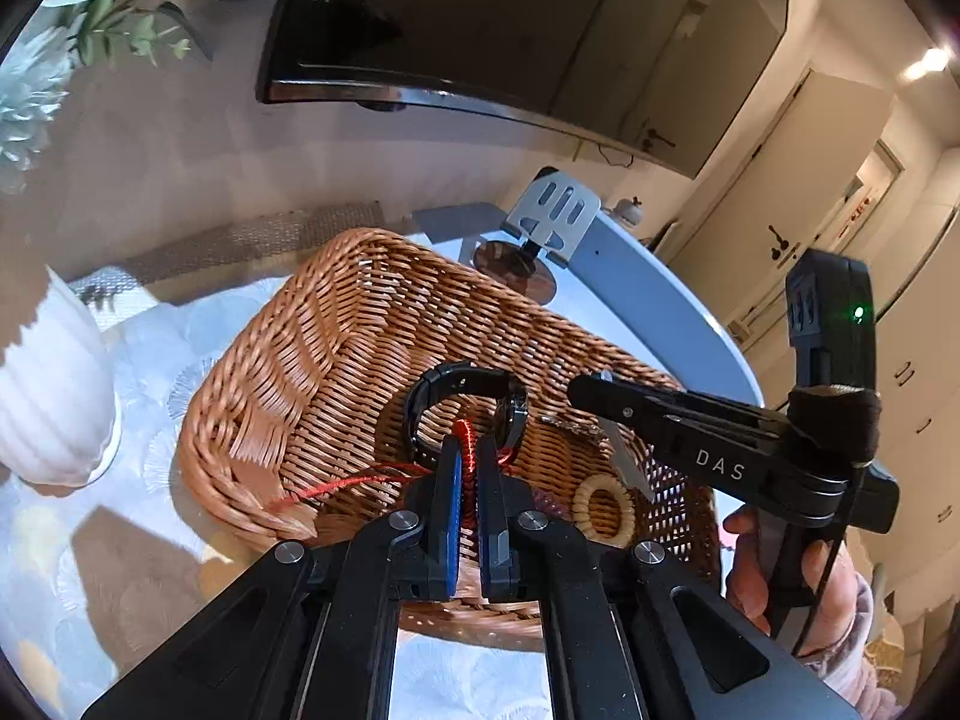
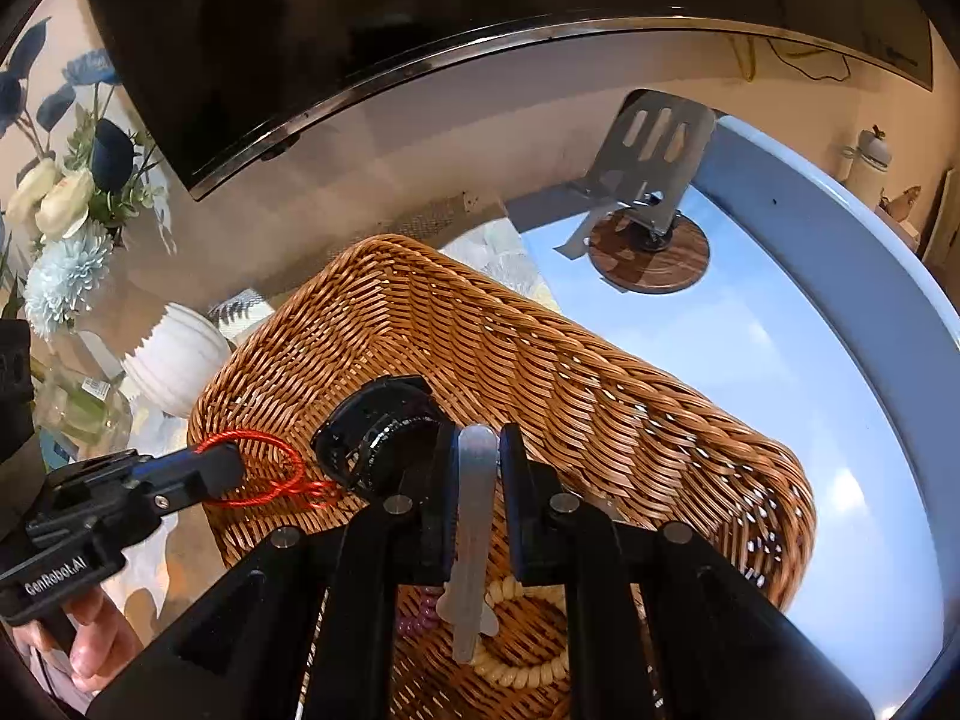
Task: Organize jewelry
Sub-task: 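Carry the red bracelet and blue clip into the wicker basket and open both tools, then move both open tools back over the crystal bracelet and gold chains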
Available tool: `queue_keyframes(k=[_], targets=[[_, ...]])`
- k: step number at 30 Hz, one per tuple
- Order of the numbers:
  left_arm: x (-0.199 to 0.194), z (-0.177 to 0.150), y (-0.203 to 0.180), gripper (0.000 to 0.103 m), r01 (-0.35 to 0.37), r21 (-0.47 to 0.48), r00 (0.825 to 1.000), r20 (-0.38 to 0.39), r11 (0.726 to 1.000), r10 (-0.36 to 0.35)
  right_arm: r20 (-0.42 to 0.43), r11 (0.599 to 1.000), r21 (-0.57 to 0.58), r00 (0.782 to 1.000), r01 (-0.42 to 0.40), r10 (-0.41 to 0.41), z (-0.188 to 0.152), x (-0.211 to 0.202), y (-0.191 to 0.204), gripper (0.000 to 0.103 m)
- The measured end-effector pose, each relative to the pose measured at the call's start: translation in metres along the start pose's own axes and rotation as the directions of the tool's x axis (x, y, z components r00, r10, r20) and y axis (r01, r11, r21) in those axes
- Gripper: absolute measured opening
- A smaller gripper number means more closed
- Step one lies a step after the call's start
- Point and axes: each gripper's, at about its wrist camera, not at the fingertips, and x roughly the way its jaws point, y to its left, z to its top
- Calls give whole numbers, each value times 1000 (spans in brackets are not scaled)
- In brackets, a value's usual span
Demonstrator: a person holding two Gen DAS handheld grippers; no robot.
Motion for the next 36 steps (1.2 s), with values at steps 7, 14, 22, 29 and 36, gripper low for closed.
queue_keyframes(k=[7, 14, 22, 29, 36], targets=[[-22, -7, -4, 56, 13, 6, 1000, 26, 1000, -13, 14, 1000, -4, 1000, -10, 10, -4, -11, 6, 30], [-83, -32, -11, 57, 20, 5, 994, 106, 1000, -21, 75, 995, -76, 995, -64, 70, -22, -57, 37, 30], [-149, -72, -18, 57, 10, 13, 985, 173, 1000, -12, 125, 967, -224, 980, -124, 155, -59, -110, 107, 30], [-201, -121, 6, 57, 36, -27, 970, 240, 999, -28, 154, 934, -310, 960, -177, 234, -113, -130, 143, 38], [-212, -163, 46, 57, 72, -118, 968, 247, 990, -41, 89, 934, -278, 962, -225, 259, -155, -90, 132, 39]])
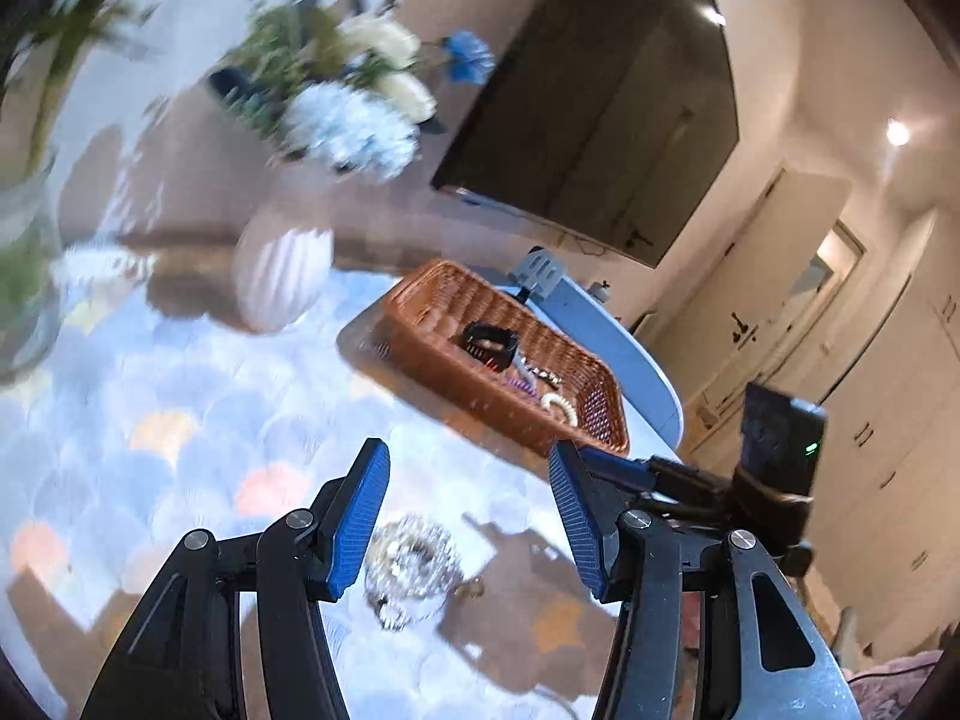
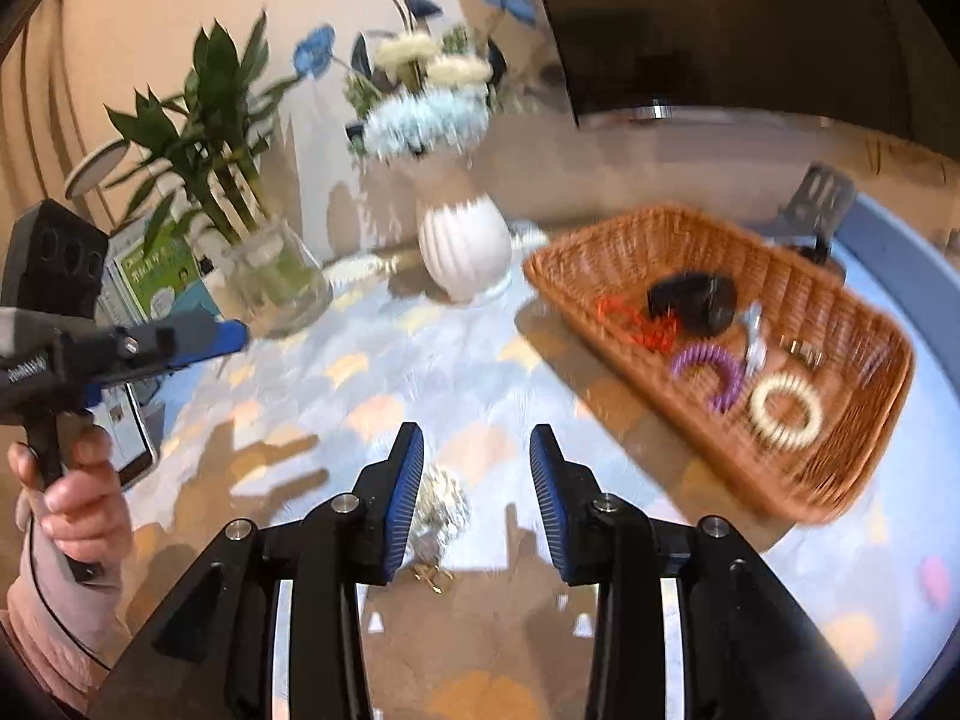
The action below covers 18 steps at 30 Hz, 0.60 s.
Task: Organize jewelry
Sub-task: 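Move both open tools back over the crystal bracelet and gold chains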
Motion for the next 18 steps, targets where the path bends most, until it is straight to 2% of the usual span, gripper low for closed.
queue_keyframes(k=[9, 18], targets=[[26, -34, 27, 57, 18, -51, 997, -79, 999, -22, -59, 998, 56, 998, -33, 36, -33, 38, -15, 39], [55, -47, 42, 57, 43, -83, 991, -122, 996, -53, -74, 995, 88, 995, -55, 62, -35, 44, -23, 39]])
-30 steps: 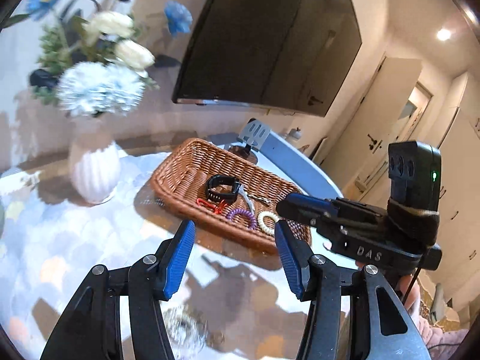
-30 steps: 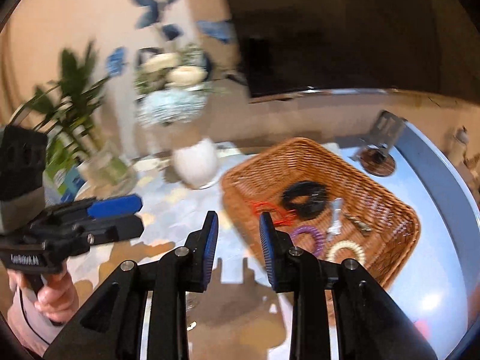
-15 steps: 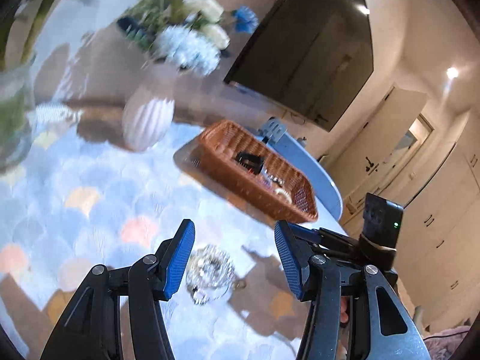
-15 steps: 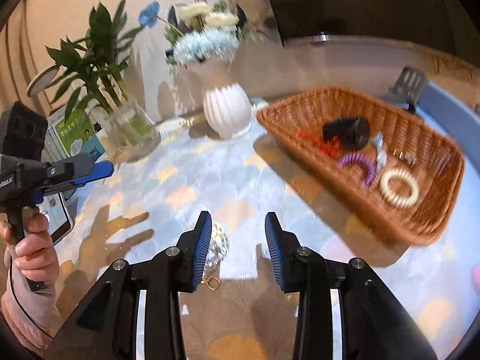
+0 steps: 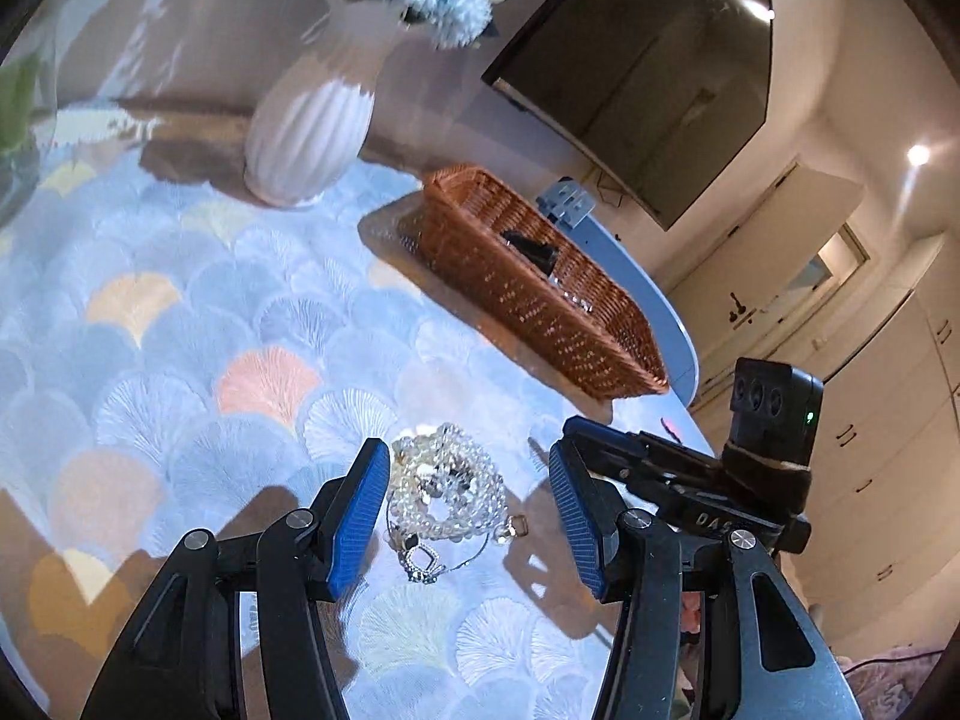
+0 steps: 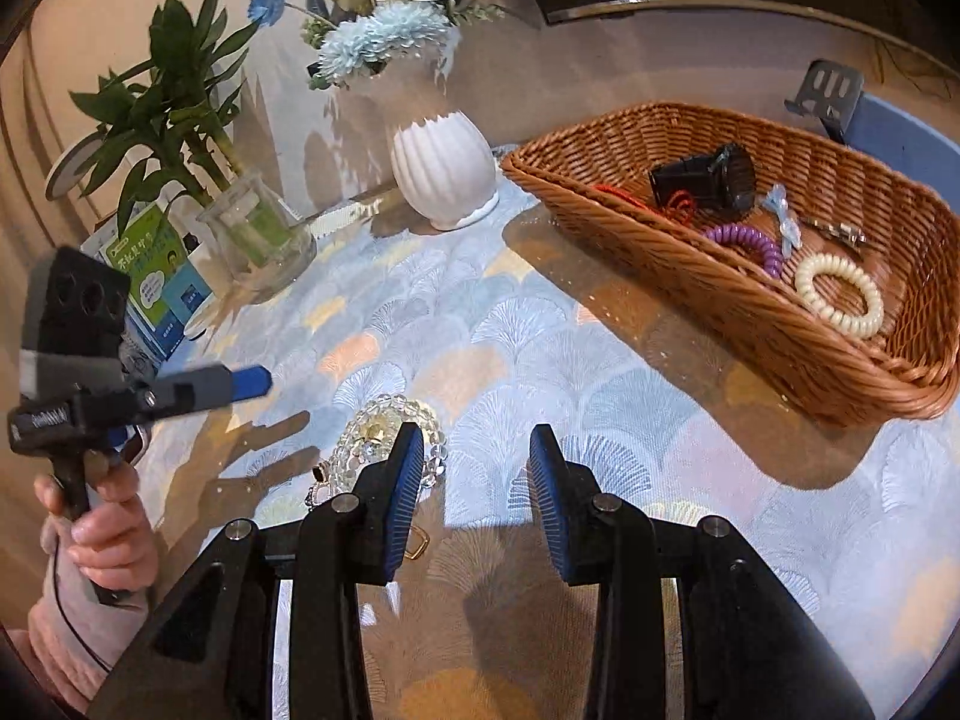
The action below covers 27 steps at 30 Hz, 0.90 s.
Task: Organize jewelry
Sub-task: 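Move both open tools back over the crystal bracelet and gold chains, then grasp the clear crystal bead bracelet with the left tool while the right approaches the gold chain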
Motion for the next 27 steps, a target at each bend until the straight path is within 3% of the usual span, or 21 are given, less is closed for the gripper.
queue_keyframes(k=[8, 12, 13, 15, 19, 24, 26, 27], targets=[[20, 3, -10, 57, -41, 43, 998, -55, 998, 43, 6, 1000, 26, 1000, -13, 13, 0, -2, -5, 39], [33, 9, -14, 56, -132, 81, 989, -61, 988, 137, 9, 999, 37, 1000, -17, 16, 0, -2, -6, 39], [36, 9, -14, 50, -154, 89, 986, -48, 984, 159, 8, 999, 40, 1000, -18, 17, 0, -2, -7, 39], [43, 9, -13, 38, -125, 84, 990, -52, 989, 130, 2, 999, 43, 1000, -22, 22, 0, -1, -8, 39], [56, 6, -16, 38, -167, 120, 979, -97, 979, 179, -5, 999, 37, 1000, -11, 11, 0, 1, -6, 39], [71, 5, -19, 38, -172, 142, 972, -136, 975, 191, -4, 1000, 14, 1000, 5, -5, -1, 2, -2, 39], [72, 4, -21, 31, -173, 150, 972, -133, 973, 193, -5, 1000, 8, 1000, 8, -8, -1, 3, -1, 39], [73, 4, -21, 15, -173, 156, 971, -136, 972, 194, -4, 1000, 6, 1000, 11, -11, -1, 3, 0, 39]])
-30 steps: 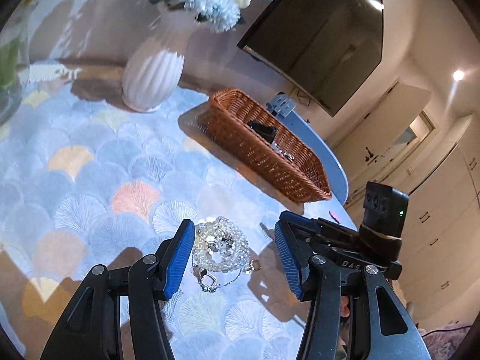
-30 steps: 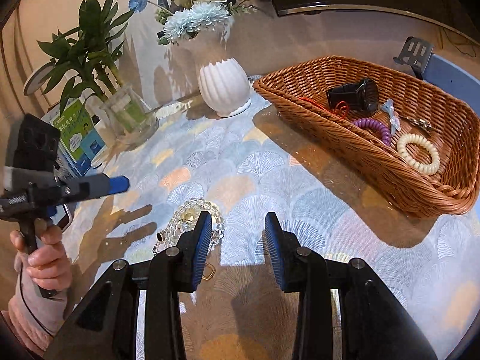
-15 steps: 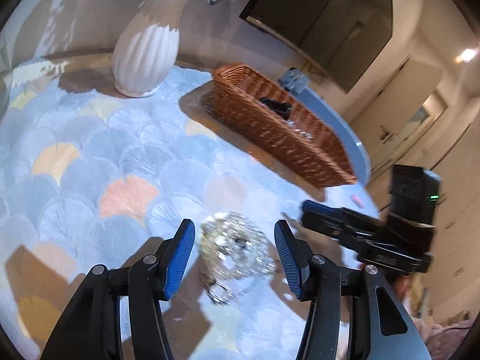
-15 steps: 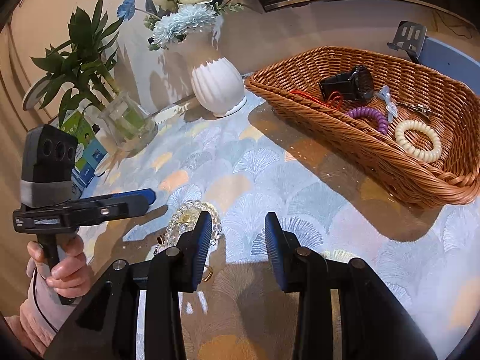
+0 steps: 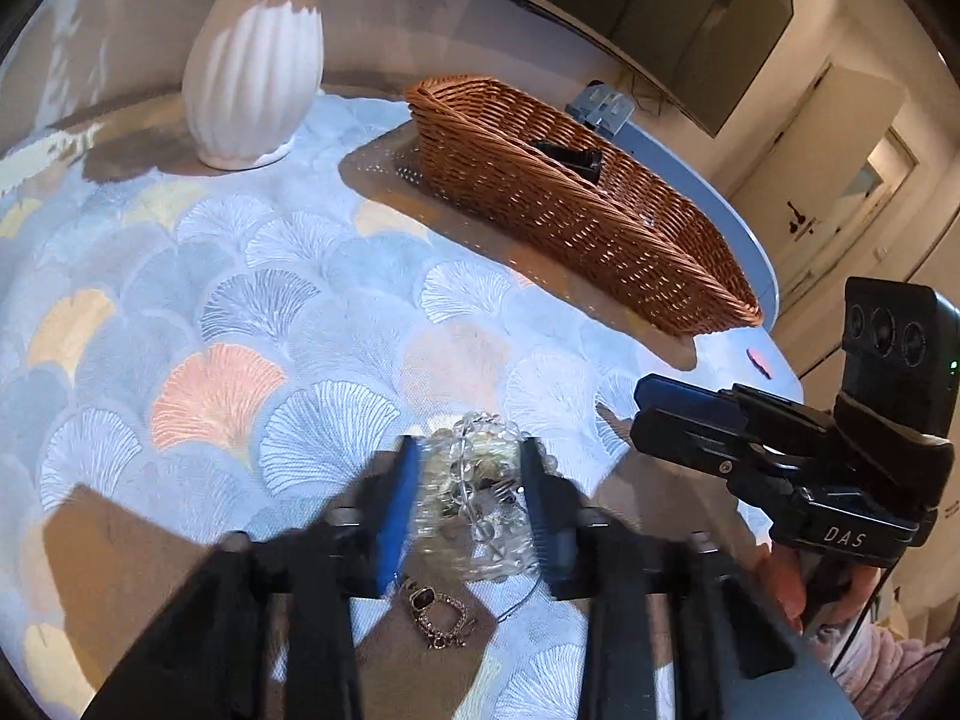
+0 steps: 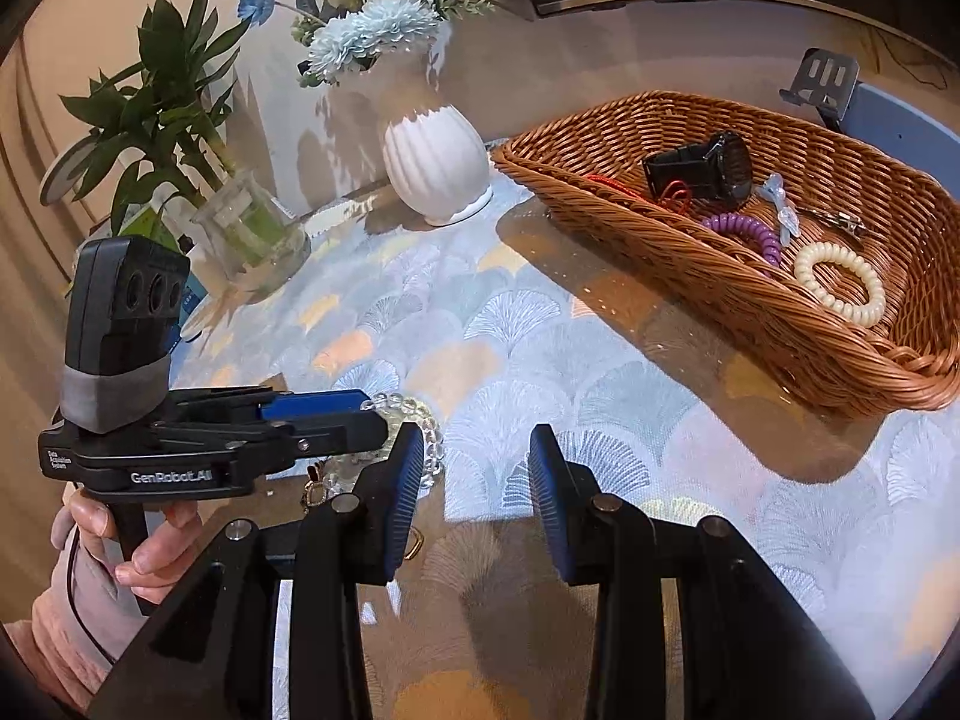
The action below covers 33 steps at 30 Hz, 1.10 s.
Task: Organize jewelry
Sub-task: 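Grasp the clear crystal bead bracelet with the left tool while the right approaches the gold chain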
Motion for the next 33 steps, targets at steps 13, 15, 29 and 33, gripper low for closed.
queue_keyframes(k=[13, 15, 29, 33], targets=[[-64, 3, 37, 8, 222, -142, 952, 245, 965, -183, -35, 1000, -23, 999, 7, -8, 1, 5, 4, 39], [-76, 4, 47, 8, 208, -166, 952, 260, 964, -161, -61, 999, -35, 998, 5, -7, 1, 10, 7, 39], [-47, -13, 110, 27, -17, -313, 996, 73, 950, 42, -219, 963, -244, 961, 116, -171, 39, 66, 84, 39], [-55, -18, 110, 45, -24, -309, 994, 92, 951, 56, -252, 965, -244, 954, 101, -163, 50, 97, 86, 39]])
